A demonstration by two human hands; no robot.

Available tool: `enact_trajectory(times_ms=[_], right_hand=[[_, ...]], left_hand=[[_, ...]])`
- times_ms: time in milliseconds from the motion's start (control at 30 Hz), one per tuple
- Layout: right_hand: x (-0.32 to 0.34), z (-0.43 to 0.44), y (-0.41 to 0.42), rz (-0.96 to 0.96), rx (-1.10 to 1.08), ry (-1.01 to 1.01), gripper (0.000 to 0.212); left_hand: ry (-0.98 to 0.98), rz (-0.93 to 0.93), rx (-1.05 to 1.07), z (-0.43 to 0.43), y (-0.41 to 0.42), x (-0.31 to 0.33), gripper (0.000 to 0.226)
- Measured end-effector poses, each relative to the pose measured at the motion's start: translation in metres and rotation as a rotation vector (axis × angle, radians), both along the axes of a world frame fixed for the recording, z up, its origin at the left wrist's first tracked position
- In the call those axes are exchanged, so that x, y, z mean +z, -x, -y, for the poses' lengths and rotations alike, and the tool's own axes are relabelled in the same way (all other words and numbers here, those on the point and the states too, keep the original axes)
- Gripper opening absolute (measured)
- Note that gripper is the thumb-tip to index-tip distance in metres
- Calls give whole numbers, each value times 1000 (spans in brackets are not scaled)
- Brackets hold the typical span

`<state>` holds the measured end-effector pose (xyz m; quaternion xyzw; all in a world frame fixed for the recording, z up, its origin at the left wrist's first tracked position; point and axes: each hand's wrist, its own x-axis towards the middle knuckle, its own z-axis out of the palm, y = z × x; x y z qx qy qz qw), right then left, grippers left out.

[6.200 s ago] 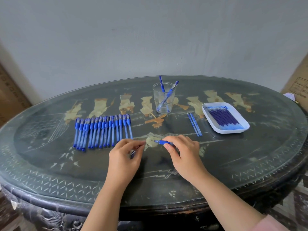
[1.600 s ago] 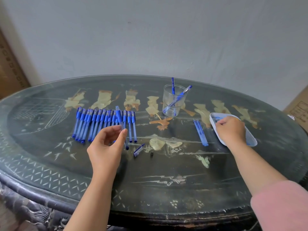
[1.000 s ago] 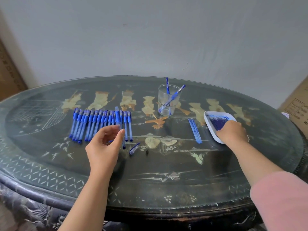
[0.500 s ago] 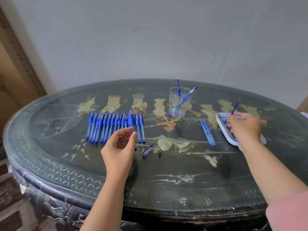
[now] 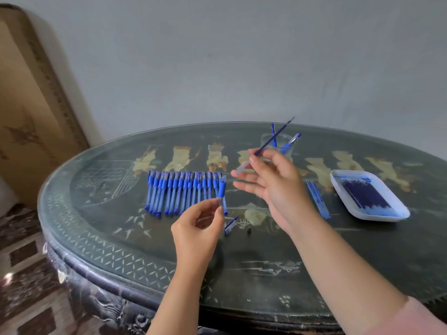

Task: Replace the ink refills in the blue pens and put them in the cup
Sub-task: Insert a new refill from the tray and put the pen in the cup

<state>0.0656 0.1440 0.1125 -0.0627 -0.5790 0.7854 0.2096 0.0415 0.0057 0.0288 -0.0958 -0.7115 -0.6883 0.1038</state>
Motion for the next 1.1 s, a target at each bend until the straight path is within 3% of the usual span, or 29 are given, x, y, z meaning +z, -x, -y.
enact_trajectory(times_ms=[533, 800, 1100], right_hand=[[4, 6, 11, 95, 26, -250, 8], [5, 2, 15, 151, 63, -600, 9], [-10, 3, 14, 210, 104, -633, 17]], left_hand=[[39, -16, -48, 0, 0, 0, 19], [48, -22, -44, 0, 1, -1, 18], [-21, 24, -40, 0, -1, 3, 22]])
